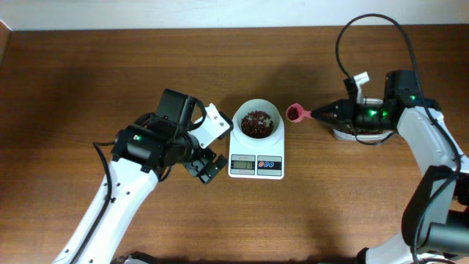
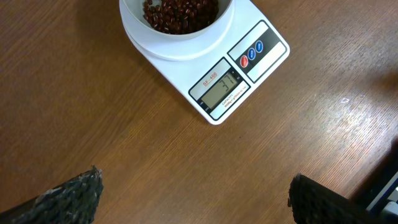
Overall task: Scoop and weigh 50g on scale
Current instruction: 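Carry the filled scoop left over the bowl on the scale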
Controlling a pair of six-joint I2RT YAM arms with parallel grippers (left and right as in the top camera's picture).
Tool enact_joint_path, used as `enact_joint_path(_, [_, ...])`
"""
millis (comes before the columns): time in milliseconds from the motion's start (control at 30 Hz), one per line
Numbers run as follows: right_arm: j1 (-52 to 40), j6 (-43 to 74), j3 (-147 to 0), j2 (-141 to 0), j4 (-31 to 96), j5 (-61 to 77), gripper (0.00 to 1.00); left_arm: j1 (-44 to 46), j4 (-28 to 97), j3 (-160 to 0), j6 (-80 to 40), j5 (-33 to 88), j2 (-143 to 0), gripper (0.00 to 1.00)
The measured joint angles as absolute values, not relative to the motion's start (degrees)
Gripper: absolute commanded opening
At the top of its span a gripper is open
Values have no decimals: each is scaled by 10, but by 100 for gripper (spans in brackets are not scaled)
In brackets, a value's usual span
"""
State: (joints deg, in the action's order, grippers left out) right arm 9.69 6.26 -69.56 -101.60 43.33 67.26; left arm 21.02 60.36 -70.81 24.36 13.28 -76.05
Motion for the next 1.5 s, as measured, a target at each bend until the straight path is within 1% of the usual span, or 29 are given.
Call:
enact_joint_path(267, [75, 63, -696, -1016, 433, 700, 4, 210, 604, -708, 244, 133, -761, 99])
enact_joint_path(600, [72, 56, -696, -1016, 435, 702, 4, 210, 604, -708, 244, 133, -761, 99])
enact_joint_path(767, [45, 46, -696, -1016, 419, 699, 4, 210, 604, -708, 244, 133, -761, 99])
enact_joint_path(933, [12, 43, -695, -1016, 385, 667, 4, 210, 604, -708, 244, 133, -761, 99])
enact_joint_path(1067, [-12, 34, -695, -1016, 358, 607, 4, 210, 604, -708, 244, 133, -761, 99])
enact_joint_path(1367, [-42, -138, -695, -1016, 351, 571, 4, 210, 604, -708, 244, 133, -761, 99])
enact_joint_path(1500, [-42, -248, -695, -1016, 350, 580, 4, 210, 604, -708, 244, 133, -761, 99])
